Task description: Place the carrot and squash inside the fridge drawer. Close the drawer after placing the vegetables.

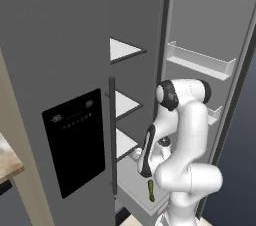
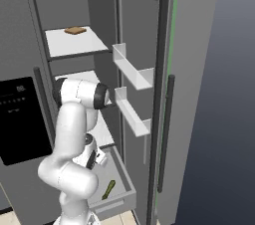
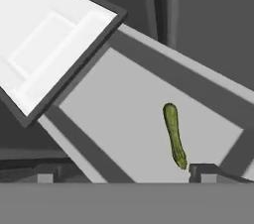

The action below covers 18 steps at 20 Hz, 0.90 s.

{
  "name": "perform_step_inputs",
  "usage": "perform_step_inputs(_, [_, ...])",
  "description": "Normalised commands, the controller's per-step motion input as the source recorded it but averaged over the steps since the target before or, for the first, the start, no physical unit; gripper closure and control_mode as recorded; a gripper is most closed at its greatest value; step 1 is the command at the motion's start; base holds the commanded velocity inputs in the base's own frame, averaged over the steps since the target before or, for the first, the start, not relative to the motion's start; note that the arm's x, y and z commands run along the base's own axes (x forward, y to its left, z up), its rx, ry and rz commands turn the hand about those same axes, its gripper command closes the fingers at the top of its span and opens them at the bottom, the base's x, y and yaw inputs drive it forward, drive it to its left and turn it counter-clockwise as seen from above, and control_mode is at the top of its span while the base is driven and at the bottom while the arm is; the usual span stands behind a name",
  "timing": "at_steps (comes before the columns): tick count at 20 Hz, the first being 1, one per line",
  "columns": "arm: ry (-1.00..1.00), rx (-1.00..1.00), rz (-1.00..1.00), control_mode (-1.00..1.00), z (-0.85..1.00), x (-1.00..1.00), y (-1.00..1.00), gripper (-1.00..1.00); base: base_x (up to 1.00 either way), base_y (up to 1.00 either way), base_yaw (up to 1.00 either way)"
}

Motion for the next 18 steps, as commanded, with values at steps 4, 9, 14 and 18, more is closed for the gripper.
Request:
perform_step_inputs(4, [-0.23, 0.0, -0.01, -1.0, 1.0, -0.12, -0.21, -1.0, 0.0, 0.0, 0.0])
perform_step_inputs(9, [-0.2, 0.0, 0.0, -1.0, 1.0, -0.17, -0.07, -1.0, 0.0, 0.0, 0.0])
perform_step_inputs(14, [-0.19, 0.0, 0.0, -1.0, 1.0, -0.34, -0.09, -1.0, 0.0, 0.0, 0.0])
perform_step_inputs(18, [-0.16, 0.0, 0.0, -1.0, 1.0, -0.56, -0.12, -1.0, 0.0, 0.0, 0.0])
